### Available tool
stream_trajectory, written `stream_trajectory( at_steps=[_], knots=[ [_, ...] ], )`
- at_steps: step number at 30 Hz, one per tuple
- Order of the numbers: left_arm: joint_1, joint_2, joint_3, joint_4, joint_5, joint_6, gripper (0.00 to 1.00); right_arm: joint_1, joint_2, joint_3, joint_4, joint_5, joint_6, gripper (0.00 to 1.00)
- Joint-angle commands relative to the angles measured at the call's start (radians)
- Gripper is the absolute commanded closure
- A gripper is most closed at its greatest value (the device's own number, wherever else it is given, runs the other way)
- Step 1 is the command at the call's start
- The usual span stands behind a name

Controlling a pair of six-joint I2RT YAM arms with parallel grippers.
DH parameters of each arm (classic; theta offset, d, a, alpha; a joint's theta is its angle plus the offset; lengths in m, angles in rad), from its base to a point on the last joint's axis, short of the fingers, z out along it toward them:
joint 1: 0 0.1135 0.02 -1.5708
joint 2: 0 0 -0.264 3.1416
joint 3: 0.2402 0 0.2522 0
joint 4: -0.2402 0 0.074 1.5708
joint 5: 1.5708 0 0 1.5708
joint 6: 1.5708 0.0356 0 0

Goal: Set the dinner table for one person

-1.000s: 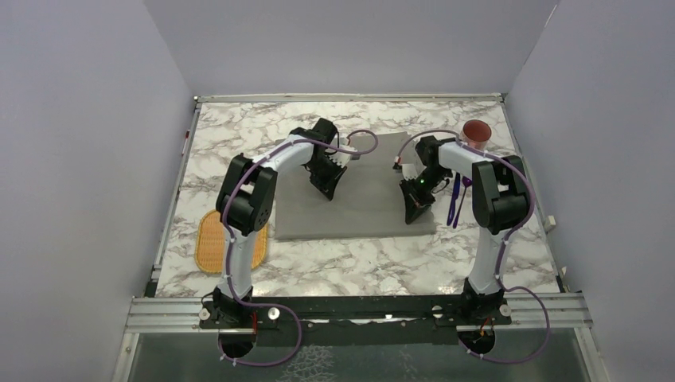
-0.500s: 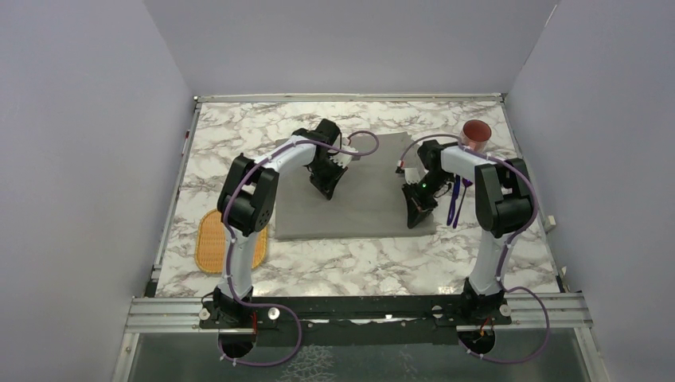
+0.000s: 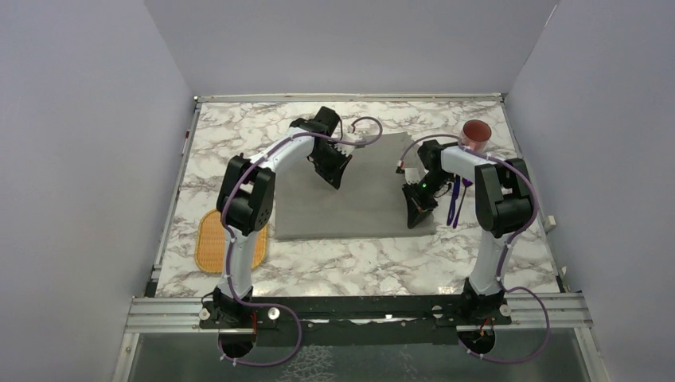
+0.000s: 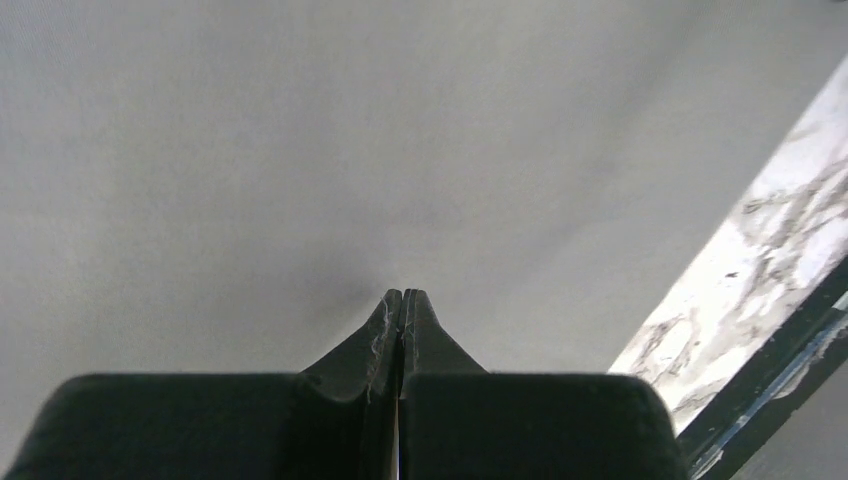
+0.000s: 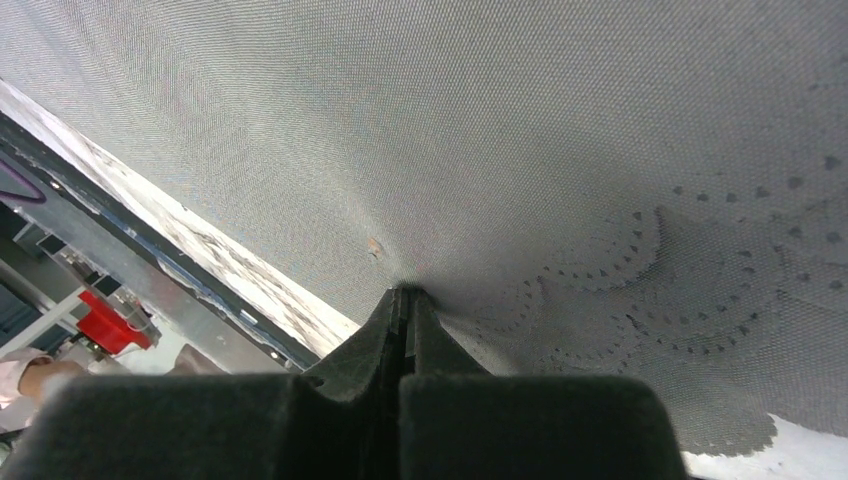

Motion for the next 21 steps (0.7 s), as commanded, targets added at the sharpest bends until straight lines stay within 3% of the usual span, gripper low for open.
stream_trajectory(
  at_steps=[1,14,21],
  knots=[
    [0.000,-0.004,0.072,-0.016,0.120,0.012,1.00,-0.001,0.036,-0.031,0.039,0.105,-0.008,0.99],
    [-0.001,0.143,0.113,-0.001,0.112,0.015,1.00,-0.001,0.026,-0.015,0.026,0.108,-0.008,0.99],
    [-0.002,0.157,0.104,0.043,-0.012,-0.012,1.00,-0.002,0.022,-0.028,0.026,0.107,-0.010,0.99]
  ],
)
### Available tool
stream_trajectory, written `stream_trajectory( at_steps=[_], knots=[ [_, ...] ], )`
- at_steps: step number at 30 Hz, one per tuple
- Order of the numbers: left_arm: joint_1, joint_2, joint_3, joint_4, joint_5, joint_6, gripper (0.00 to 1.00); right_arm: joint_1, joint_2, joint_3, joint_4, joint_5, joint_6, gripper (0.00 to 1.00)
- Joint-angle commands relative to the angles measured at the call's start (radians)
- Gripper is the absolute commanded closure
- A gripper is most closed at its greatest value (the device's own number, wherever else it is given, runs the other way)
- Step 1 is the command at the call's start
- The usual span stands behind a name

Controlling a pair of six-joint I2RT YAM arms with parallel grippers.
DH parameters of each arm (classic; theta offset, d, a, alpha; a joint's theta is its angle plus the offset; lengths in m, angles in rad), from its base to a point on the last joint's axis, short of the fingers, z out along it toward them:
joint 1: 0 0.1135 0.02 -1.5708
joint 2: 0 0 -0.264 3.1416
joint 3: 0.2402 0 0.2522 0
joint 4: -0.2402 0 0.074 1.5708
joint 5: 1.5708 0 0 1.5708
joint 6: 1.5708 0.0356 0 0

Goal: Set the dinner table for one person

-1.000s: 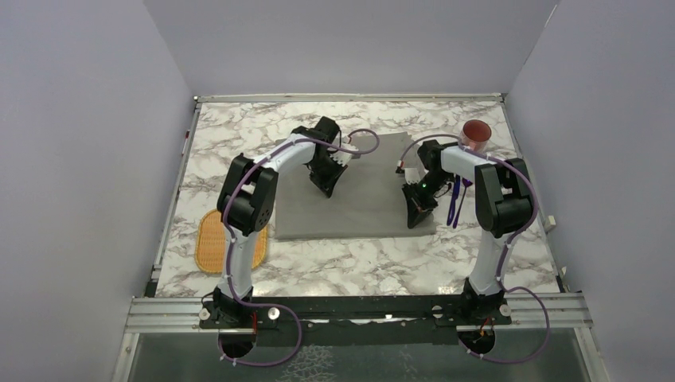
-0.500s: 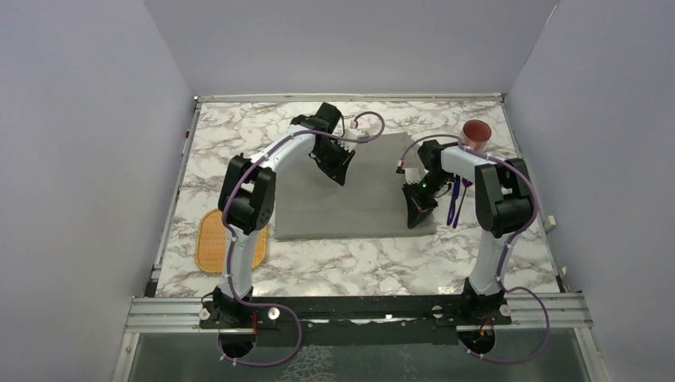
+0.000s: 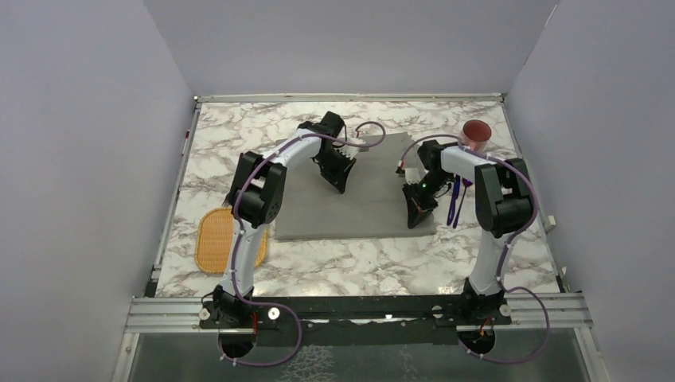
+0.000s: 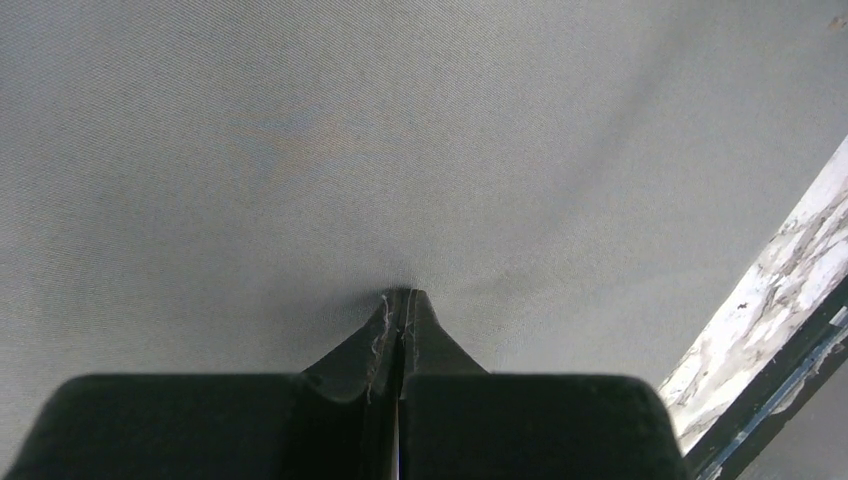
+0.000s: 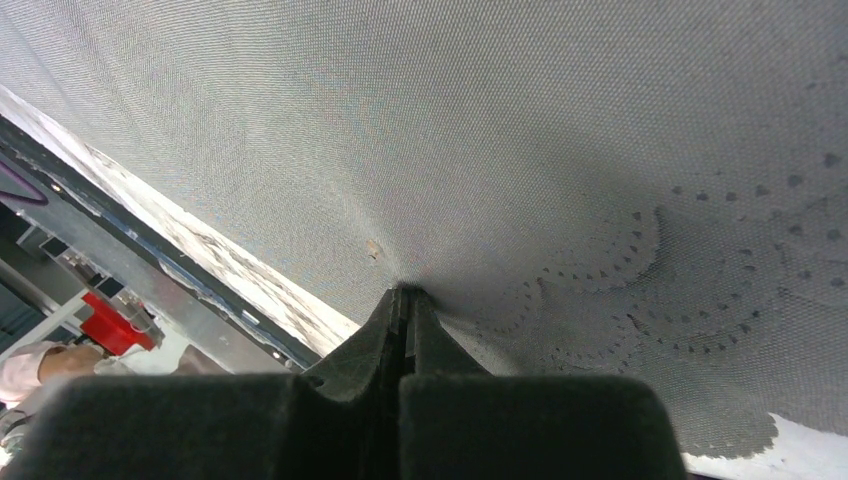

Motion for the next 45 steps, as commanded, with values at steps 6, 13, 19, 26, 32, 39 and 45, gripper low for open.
stream_trajectory(
  at_steps=[6,13,19,26,32,39,45],
  knots=[
    [-0.005,0.032,0.007,0.087,-0.265,-0.036,1.00,-0.001,0.019,-0.041,0.030,0.107,-0.028,0.99],
    [-0.005,0.040,0.012,0.133,-0.419,-0.058,1.00,-0.001,0.021,-0.055,0.036,0.109,-0.033,0.99],
    [-0.005,0.046,0.018,0.153,-0.492,-0.062,1.00,-0.001,0.026,-0.066,0.044,0.110,-0.036,0.99],
    [-0.004,0.038,0.008,0.165,-0.570,-0.058,1.00,-0.002,0.031,-0.079,0.053,0.111,-0.038,1.00],
    [-0.003,0.021,0.009,0.172,-0.628,-0.050,1.00,0.000,0.034,-0.084,0.057,0.110,-0.041,0.99],
    [0.003,0.000,-0.016,0.171,-0.678,-0.039,1.00,-0.001,0.036,-0.088,0.062,0.110,-0.041,0.99],
    [0.023,-0.028,-0.026,0.176,-0.720,-0.035,1.00,-0.001,0.036,-0.084,0.060,0.109,-0.040,1.00]
  ],
)
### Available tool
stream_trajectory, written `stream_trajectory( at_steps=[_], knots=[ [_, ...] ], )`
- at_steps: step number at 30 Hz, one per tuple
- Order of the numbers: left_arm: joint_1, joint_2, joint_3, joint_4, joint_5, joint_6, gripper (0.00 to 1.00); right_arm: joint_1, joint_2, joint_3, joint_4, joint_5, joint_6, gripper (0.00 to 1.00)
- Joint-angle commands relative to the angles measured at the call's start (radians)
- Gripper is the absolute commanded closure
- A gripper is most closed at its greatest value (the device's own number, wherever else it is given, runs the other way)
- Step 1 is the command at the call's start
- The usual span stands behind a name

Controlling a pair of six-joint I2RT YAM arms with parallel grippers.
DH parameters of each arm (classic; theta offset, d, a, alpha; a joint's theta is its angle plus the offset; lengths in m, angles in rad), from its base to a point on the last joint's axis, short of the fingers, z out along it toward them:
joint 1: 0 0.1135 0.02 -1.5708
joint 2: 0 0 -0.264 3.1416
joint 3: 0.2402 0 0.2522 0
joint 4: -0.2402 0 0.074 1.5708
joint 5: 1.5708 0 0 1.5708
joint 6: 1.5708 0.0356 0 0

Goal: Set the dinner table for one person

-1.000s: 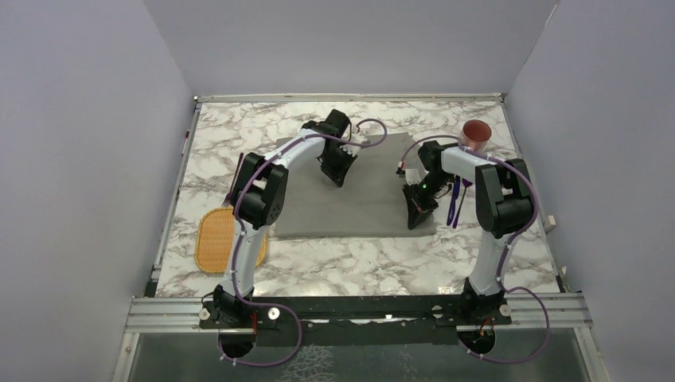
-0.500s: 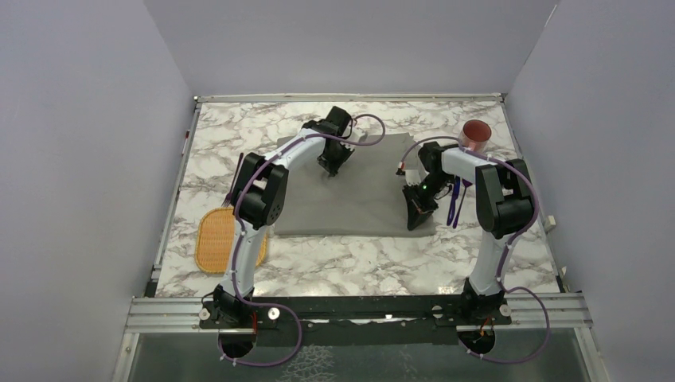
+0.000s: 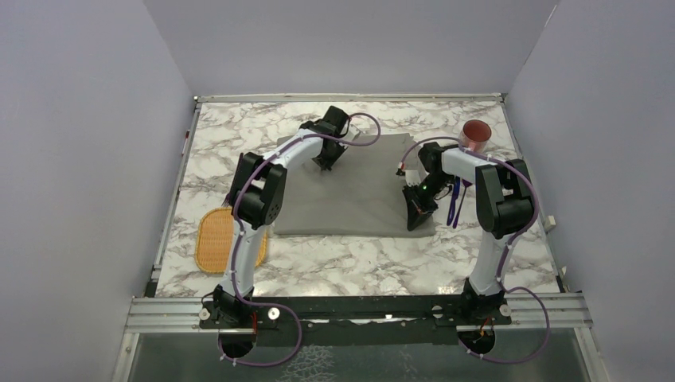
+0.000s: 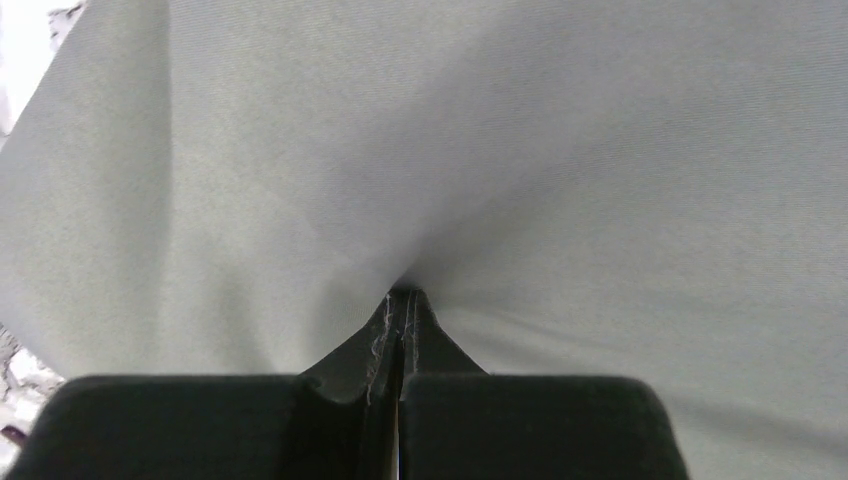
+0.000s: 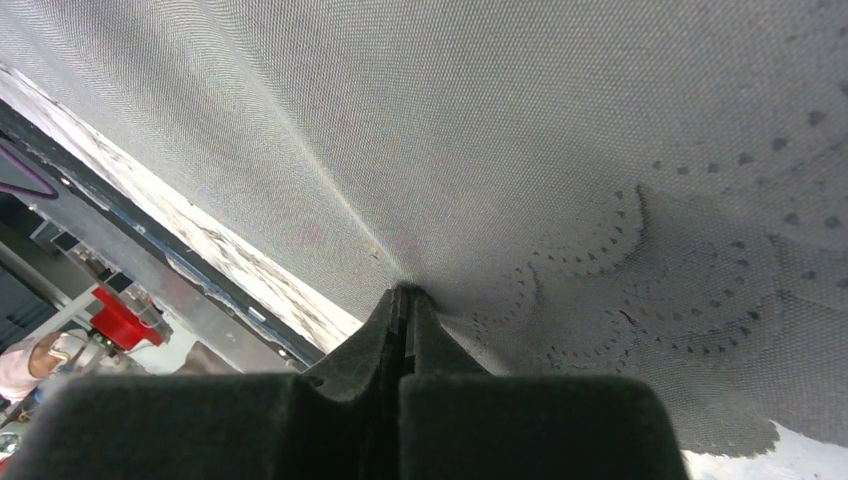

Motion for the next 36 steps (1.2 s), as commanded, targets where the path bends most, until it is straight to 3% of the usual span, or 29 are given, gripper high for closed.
stream_trajectory(
  at_steps=[1,28,32,36],
  knots=[
    [0.043,-0.022,-0.029,-0.010,-0.112,0.024,1.00,-0.001,0.046,-0.052,0.048,0.127,-0.041,0.99],
    [0.092,-0.008,0.065,0.043,-0.319,0.100,1.00,-0.001,0.059,-0.059,0.055,0.122,-0.044,0.99],
    [0.093,-0.037,0.074,0.041,-0.287,0.093,1.00,-0.001,0.058,-0.048,0.054,0.119,-0.044,0.99],
    [0.093,-0.144,0.029,0.019,-0.106,0.085,1.00,0.000,0.042,-0.020,0.046,0.105,-0.044,0.99]
  ],
)
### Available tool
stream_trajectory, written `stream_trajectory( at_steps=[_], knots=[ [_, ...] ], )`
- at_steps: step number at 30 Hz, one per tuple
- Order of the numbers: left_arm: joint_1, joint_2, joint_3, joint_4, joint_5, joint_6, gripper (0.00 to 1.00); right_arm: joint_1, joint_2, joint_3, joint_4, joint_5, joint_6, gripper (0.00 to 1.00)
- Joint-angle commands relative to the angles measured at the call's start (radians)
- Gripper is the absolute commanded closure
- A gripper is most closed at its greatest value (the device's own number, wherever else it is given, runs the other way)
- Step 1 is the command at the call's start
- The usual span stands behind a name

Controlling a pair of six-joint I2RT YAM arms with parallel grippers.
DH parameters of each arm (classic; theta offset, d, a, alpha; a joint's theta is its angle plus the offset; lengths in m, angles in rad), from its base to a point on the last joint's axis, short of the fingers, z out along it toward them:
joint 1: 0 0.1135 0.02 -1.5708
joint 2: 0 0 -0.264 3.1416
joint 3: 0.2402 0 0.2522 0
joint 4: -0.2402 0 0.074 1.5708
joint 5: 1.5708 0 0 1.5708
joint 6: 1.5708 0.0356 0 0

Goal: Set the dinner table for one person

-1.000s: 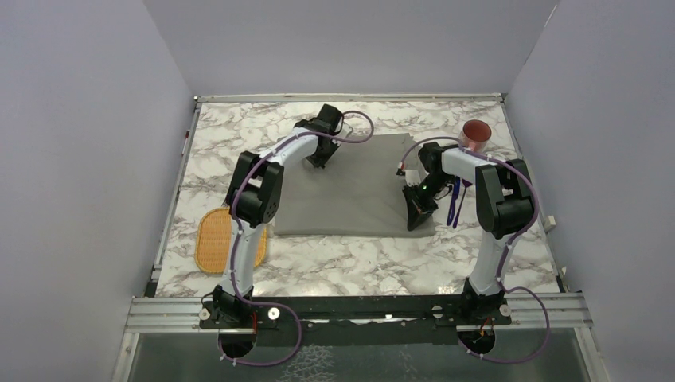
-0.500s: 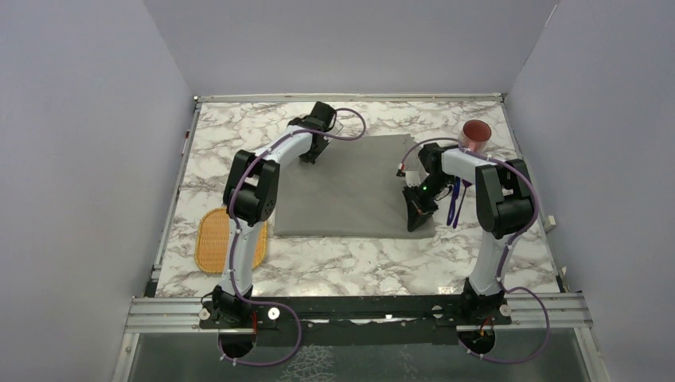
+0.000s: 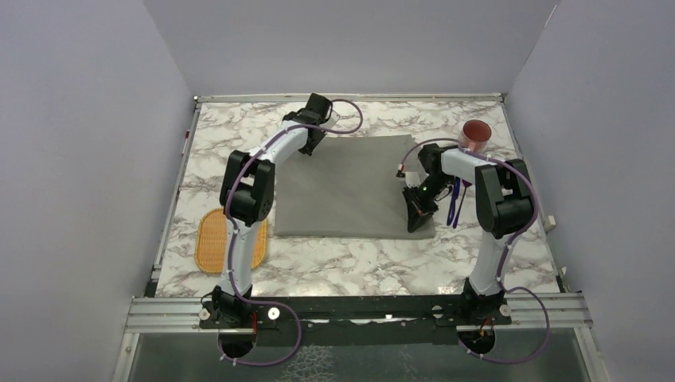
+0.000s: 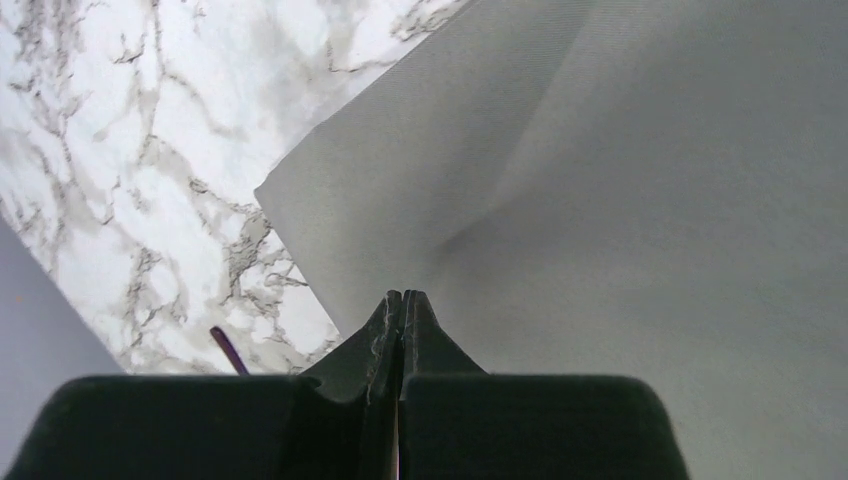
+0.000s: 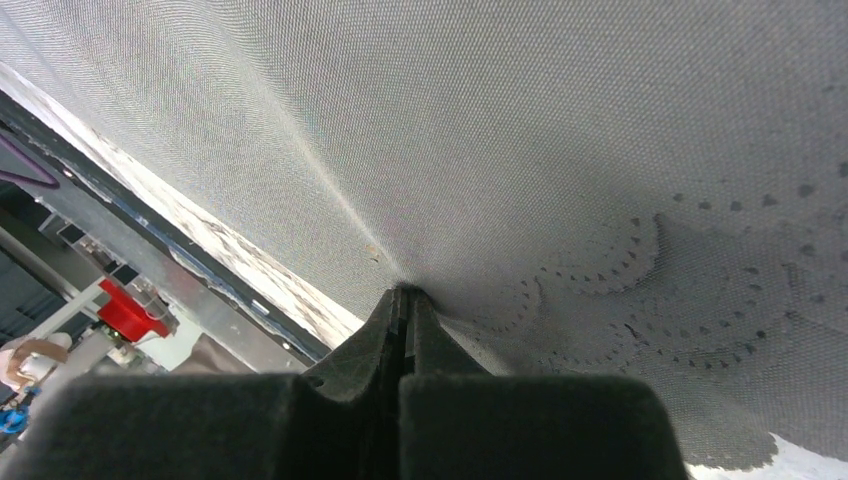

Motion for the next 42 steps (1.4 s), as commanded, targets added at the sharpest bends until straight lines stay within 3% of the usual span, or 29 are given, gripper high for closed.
stream_trajectory(
  at_steps=[1,8,18,29,42],
  knots=[
    [0.004,-0.167,-0.038,-0.027,0.210,-0.003,1.00,0.000,0.037,0.002,0.048,0.104,-0.044,0.99],
    [0.003,-0.337,-0.182,-0.178,0.527,0.006,1.00,0.001,0.018,0.173,-0.036,0.034,-0.044,0.99],
    [0.001,-0.418,-0.377,-0.339,0.776,0.038,1.00,0.017,0.111,0.375,-0.099,-0.059,-0.023,0.99],
    [-0.001,-0.439,-0.496,-0.336,0.789,0.012,1.00,0.032,0.201,0.494,-0.014,-0.061,-0.009,0.99],
    [-0.008,-0.454,-0.620,-0.265,0.757,-0.031,1.00,0.034,0.332,0.659,0.103,0.085,0.069,0.99]
  ],
)
